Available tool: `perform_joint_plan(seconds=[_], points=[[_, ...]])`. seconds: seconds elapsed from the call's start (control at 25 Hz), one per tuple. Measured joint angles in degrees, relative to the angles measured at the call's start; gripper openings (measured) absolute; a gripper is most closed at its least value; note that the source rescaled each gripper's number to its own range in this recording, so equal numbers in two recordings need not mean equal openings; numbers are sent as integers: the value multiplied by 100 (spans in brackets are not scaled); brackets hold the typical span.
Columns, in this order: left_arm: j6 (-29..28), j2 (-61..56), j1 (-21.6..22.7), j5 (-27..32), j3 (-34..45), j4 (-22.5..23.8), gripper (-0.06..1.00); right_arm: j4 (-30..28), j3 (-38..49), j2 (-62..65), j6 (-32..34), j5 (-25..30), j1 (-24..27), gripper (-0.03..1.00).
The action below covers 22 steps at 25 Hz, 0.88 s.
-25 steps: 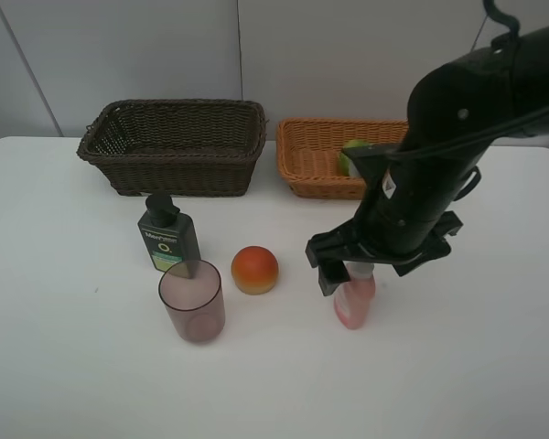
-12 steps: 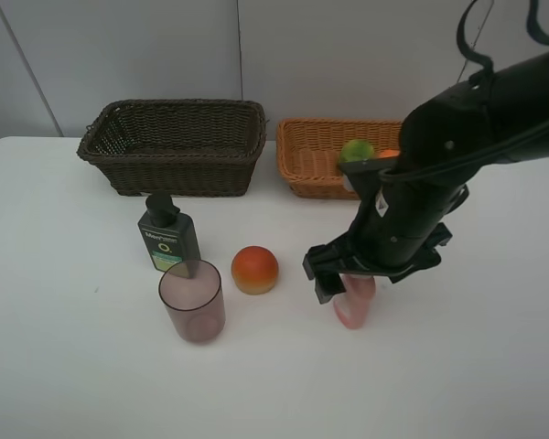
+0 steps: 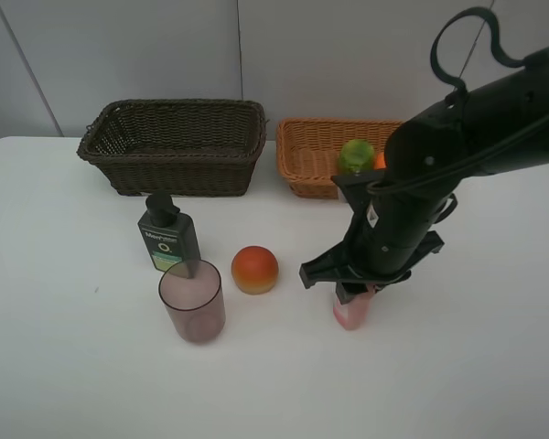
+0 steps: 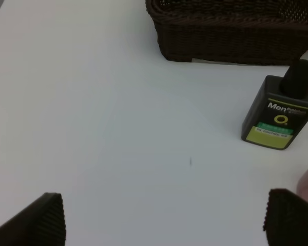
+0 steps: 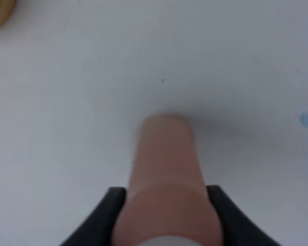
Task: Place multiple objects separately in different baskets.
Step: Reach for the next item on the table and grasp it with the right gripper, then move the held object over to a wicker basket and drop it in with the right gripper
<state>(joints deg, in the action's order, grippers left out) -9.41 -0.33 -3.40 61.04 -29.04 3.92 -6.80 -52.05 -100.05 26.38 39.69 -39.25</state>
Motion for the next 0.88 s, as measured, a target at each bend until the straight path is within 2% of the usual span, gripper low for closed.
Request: perform_joint_plan(seconds=[0.48,0.64,0.88], points=[[0,0,0,0,0,0,100,0,-27,0,0,-18,0,2],[0,0,0,0,0,0,100,0,-466,7,-255,589,0,2],[0,0,0,0,0,0,100,27,-1912,-42,-924,1584,0,2]])
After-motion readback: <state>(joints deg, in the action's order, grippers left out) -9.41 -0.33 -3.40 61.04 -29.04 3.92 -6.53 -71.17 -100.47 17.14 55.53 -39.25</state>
